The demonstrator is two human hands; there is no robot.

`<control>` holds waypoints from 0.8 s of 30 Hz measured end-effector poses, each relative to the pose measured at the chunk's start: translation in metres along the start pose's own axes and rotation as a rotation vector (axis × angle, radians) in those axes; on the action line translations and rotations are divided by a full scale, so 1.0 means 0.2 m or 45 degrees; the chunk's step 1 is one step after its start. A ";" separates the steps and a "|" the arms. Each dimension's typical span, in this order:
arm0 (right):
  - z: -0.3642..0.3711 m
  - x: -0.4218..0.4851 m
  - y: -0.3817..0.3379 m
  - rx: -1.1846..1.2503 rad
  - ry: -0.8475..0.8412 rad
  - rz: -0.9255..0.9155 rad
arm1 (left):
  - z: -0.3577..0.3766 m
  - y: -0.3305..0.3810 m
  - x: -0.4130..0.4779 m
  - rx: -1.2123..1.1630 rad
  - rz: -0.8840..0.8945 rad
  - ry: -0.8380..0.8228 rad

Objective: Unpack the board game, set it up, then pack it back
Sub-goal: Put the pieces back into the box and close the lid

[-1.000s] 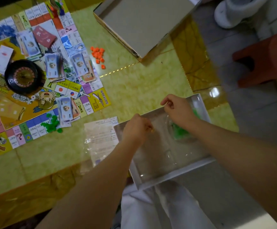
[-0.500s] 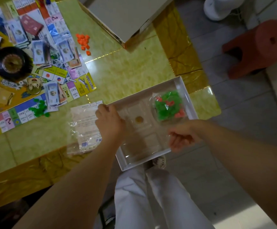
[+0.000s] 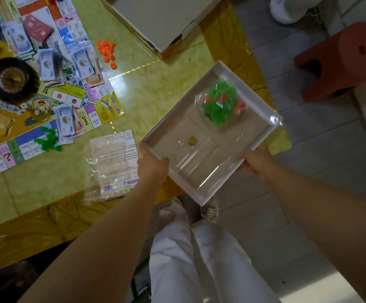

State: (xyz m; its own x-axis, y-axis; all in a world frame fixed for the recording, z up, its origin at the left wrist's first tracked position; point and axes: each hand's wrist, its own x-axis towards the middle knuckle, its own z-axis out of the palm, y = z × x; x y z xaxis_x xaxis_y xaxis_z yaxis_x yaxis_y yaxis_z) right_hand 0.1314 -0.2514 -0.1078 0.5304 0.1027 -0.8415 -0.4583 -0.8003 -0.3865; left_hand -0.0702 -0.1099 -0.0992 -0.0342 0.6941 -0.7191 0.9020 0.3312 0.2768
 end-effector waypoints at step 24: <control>0.39 -0.05 -0.08 -1.672 -0.122 -0.889 | -0.03 -0.17 -0.04 0.338 0.654 -0.216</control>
State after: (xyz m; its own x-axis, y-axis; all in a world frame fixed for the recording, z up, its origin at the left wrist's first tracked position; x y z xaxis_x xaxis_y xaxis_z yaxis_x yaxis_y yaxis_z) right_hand 0.0772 -0.1936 -0.1223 0.2951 0.6755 -0.6757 0.8434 -0.5165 -0.1480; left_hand -0.1040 -0.1230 -0.0994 0.4839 0.6043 -0.6330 0.8623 -0.2059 0.4627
